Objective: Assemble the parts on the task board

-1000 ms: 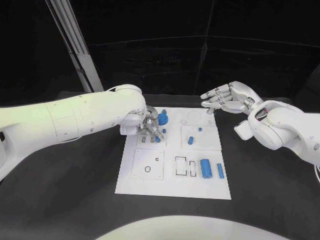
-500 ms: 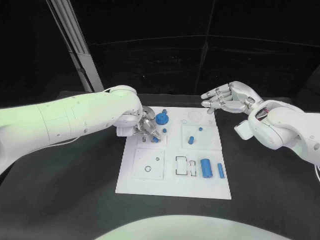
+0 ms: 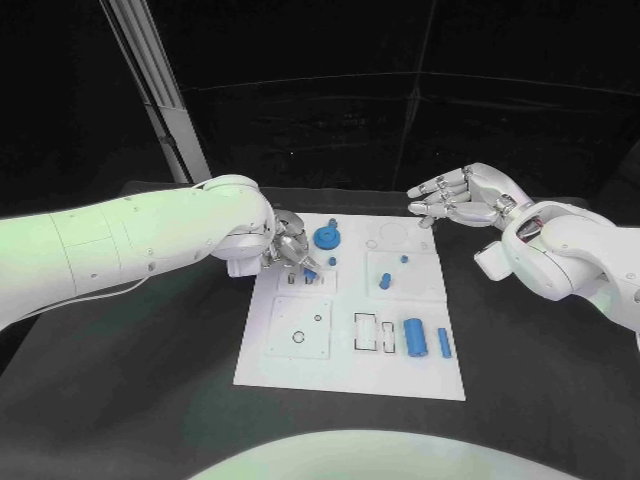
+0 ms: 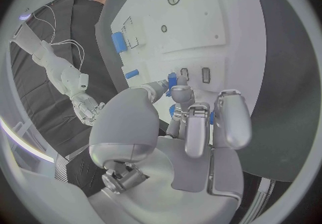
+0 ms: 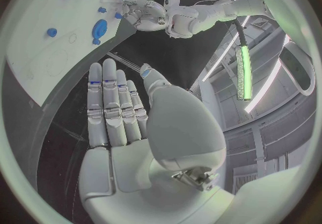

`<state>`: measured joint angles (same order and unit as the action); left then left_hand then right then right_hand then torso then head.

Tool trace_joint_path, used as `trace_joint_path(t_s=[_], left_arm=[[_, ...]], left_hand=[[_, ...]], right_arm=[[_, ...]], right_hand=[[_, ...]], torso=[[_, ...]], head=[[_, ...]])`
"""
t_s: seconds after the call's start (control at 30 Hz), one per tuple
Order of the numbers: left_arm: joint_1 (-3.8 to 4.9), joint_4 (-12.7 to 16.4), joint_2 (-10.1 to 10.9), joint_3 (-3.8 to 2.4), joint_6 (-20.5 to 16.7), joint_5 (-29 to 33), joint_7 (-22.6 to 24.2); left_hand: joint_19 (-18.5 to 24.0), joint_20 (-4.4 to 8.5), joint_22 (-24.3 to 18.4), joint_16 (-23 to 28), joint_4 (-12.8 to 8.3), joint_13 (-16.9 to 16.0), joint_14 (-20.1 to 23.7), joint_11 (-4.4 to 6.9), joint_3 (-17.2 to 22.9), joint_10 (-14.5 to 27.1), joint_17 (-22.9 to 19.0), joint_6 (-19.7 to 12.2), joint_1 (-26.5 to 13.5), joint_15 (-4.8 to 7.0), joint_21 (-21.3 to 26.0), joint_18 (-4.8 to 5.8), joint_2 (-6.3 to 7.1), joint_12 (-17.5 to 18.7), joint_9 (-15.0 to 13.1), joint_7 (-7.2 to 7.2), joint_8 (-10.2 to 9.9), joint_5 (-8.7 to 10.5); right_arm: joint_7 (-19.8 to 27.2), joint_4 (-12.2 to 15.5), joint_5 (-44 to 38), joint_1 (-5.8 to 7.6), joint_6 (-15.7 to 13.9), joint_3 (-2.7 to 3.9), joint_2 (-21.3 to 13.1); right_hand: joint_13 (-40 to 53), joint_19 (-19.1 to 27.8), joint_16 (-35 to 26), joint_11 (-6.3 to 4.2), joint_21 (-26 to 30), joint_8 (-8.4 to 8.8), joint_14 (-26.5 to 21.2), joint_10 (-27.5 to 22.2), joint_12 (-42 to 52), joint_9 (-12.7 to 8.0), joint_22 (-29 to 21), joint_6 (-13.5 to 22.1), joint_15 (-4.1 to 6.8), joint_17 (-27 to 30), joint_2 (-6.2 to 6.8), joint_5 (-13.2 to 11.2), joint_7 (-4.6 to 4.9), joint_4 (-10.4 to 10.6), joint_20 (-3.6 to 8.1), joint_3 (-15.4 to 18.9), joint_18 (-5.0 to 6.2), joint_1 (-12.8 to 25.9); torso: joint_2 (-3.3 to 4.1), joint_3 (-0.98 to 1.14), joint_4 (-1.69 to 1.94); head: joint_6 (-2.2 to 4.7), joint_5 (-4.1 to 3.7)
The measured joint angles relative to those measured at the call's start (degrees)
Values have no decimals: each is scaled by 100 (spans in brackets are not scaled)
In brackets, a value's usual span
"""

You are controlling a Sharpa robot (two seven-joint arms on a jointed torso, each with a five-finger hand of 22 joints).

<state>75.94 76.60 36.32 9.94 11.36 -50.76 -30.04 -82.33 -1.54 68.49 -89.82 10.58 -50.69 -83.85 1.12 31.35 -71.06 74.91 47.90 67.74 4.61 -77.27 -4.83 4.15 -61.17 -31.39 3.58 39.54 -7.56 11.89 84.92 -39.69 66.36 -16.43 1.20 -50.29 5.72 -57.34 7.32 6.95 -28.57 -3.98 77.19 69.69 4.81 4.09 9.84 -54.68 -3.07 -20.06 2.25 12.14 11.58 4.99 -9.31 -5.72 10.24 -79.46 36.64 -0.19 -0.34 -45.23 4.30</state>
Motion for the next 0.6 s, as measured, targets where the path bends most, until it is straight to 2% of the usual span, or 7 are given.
trace_joint_path(t_s=[0.37, 0.6], left_arm=[[-184, 179, 83, 22, -574, -381, 35], [-243, 242, 112, 27, -744, -602, 21]], left_hand=[[0, 0, 30, 0, -39, 0, 0, -19, 70, -21, 0, 0, -38, 0, 0, 0, 37, 0, -16, 0, 23, 4], [0, 0, 37, 0, -62, 18, 0, -20, 92, -21, 0, 0, -50, 0, 0, 0, 49, 0, -29, 0, 47, 10]], right_arm=[[0, -37, 0, 0, 11, 0, 0], [1, -51, 0, 0, 14, 0, 3]], right_hand=[[-6, 21, -20, 0, 0, 0, 0, 0, 0, 0, -4, 0, 0, 6, 0, 0, 0, 0, -21, 0, 0, 0], [-5, 21, -19, 0, 0, 0, 0, 0, 0, 0, -4, 0, 0, 6, 0, 0, 0, 0, -21, 0, 0, 0]], torso=[[-3, -4, -17], [-3, -7, -28]], head=[[-3, 42], [-3, 58]])
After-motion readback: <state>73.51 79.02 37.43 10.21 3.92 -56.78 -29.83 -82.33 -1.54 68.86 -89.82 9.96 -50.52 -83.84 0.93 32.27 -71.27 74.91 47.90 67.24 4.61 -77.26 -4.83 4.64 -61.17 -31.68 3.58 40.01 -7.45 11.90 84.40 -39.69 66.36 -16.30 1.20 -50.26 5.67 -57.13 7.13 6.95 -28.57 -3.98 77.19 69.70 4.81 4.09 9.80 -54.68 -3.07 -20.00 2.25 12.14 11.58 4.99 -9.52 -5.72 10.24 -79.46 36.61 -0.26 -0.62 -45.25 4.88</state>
